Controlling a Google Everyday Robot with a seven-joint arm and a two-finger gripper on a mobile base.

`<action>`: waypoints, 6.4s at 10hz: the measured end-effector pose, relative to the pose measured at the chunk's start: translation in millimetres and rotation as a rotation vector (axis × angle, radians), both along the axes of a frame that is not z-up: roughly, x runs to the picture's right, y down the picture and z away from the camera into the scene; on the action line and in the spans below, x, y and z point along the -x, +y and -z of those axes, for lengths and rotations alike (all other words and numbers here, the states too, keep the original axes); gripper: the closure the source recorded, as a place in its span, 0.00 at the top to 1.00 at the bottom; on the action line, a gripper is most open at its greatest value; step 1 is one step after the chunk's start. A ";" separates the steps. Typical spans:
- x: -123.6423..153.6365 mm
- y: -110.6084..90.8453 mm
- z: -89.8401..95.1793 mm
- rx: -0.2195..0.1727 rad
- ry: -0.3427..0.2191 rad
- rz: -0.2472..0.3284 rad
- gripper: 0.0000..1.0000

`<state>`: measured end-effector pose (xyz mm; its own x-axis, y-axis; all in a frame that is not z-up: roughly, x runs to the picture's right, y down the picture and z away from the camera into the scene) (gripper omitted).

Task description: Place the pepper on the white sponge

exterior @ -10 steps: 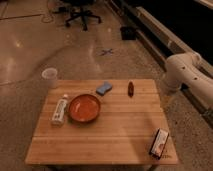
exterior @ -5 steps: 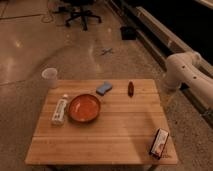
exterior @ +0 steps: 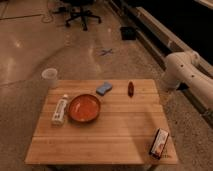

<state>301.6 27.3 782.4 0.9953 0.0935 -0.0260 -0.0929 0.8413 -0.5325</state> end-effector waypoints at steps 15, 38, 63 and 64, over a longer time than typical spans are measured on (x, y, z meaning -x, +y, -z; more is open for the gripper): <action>2.1 -29.4 -37.2 -0.019 -0.017 -0.022 0.65; -7.5 -45.9 -78.1 -0.065 -0.027 -0.023 0.65; -4.7 -46.8 -130.0 -0.107 -0.016 -0.028 0.65; -5.2 -46.1 -131.4 -0.108 -0.014 -0.029 0.65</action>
<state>306.8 -18.7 913.8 0.9923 0.1237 0.0000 -0.1110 0.8909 -0.4405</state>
